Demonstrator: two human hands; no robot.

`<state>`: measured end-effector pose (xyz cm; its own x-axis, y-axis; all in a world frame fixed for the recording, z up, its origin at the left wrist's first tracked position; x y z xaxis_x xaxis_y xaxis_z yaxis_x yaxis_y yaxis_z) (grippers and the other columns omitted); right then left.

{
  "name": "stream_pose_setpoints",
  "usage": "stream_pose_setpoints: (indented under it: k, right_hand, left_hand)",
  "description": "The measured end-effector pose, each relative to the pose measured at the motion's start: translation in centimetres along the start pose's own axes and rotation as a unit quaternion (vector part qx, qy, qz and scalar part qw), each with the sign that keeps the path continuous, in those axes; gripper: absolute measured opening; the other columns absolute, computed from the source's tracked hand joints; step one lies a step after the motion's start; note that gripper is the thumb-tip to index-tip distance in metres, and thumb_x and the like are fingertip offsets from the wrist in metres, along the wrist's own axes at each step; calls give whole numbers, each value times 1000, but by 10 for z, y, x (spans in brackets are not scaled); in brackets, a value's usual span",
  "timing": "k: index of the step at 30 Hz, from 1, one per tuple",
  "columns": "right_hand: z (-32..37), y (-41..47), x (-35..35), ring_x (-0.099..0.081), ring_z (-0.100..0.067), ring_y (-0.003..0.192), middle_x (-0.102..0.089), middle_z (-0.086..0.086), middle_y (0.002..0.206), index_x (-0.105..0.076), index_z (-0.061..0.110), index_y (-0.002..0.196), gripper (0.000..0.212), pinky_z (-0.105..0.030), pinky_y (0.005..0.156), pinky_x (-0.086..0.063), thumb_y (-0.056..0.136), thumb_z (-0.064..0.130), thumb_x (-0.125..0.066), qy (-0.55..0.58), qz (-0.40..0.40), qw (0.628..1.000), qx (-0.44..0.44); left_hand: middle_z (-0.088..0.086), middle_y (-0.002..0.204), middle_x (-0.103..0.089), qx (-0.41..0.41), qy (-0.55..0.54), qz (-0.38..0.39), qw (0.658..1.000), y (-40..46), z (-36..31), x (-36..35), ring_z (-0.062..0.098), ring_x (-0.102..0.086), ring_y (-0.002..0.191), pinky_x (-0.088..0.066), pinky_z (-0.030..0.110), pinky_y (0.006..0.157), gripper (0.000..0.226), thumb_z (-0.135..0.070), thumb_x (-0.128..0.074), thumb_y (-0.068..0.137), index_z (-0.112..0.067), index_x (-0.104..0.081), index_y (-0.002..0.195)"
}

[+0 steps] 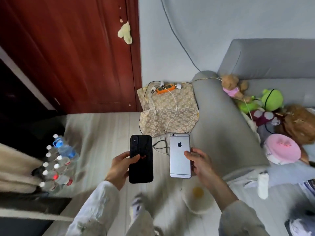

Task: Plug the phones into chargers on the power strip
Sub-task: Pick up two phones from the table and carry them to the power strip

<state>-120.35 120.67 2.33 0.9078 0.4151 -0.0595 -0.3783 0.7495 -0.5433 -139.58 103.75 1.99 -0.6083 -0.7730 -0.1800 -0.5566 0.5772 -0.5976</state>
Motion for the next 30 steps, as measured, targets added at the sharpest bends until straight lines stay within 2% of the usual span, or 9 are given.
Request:
stream_pose_setpoints:
  k: [3,6,8,13,16,20,23,28,30]
  right_hand:
    - [29,60,0,-66,-19,67,-70,-2,76,-63,14,85,9,-26,60,-49,80,8,-66,2,-3,1000,2]
    - [59,123,-6,-64,-20,72,-68,-7,86,-62,14,88,10,-23,51,-47,81,9,-65,-7,-3,1000,0]
    - [81,168,-12,-63,-20,71,-67,-8,87,-61,15,88,9,-23,49,-46,82,9,-65,-17,-9,1000,-7]
    - [132,268,-24,-65,-21,75,-67,-8,87,-60,17,85,11,-27,58,-50,83,7,-63,-43,-23,998,-29]
    - [150,317,-22,-62,-16,63,-65,-5,79,-60,16,82,10,-22,50,-49,83,7,-64,-58,-40,996,-45]
    - [163,381,-15,-58,-17,63,-62,-6,78,-59,11,92,11,-27,54,-47,84,8,-64,-63,-46,994,-83]
    - [168,441,-9,-58,-21,68,-62,-11,87,-56,7,102,18,-29,58,-46,85,8,-62,-73,-32,990,-115]
    - [164,557,6,-58,-24,73,-61,-14,93,-55,10,100,17,-29,59,-43,85,4,-60,-117,-22,981,-151]
    - [156,602,10,-57,-29,81,-61,-17,98,-55,12,98,17,-24,54,-42,85,4,-61,-141,-22,975,-173]
  left_hand:
    - [6,85,-74,10,7,6,1000,60,-25,-24,17,-68,78,-51,26,60,16,-6,-67,78,-10,-68,94]
    - [5,85,-73,20,10,11,1000,127,-50,-45,18,-66,80,-50,27,64,17,-7,-65,81,-10,-67,97]
    - [4,83,-71,30,7,5,1000,175,-68,-58,18,-64,79,-48,27,63,17,-6,-63,81,-9,-66,98]
    - [7,86,-68,63,10,-6,998,275,-111,-96,19,-63,80,-48,28,61,20,-1,-59,84,-7,-62,103]
    - [10,90,-67,89,25,-11,996,317,-125,-119,20,-62,81,-47,27,60,24,2,-57,84,-5,-60,108]
    - [14,98,-62,126,42,-37,990,373,-129,-142,25,-58,86,-48,29,63,30,4,-55,85,-1,-56,115]
    - [15,100,-60,151,54,-73,984,419,-124,-161,26,-57,88,-49,34,74,33,6,-53,86,2,-53,119]
    - [15,100,-60,171,87,-123,974,506,-102,-195,27,-56,91,-45,36,80,34,8,-49,87,3,-51,121]
    - [15,102,-61,183,93,-139,969,537,-90,-207,28,-57,92,-47,37,82,34,7,-48,87,2,-52,121]
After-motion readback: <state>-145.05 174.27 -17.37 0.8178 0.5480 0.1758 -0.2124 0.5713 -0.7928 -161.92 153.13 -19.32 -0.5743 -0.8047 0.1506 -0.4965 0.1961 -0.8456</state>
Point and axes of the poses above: each hand's wrist, its own y-axis towards the middle knuckle, its own x-axis out of the back of the hand, z = x × y, the point moved 5 cm from there along y, towards the middle knuckle
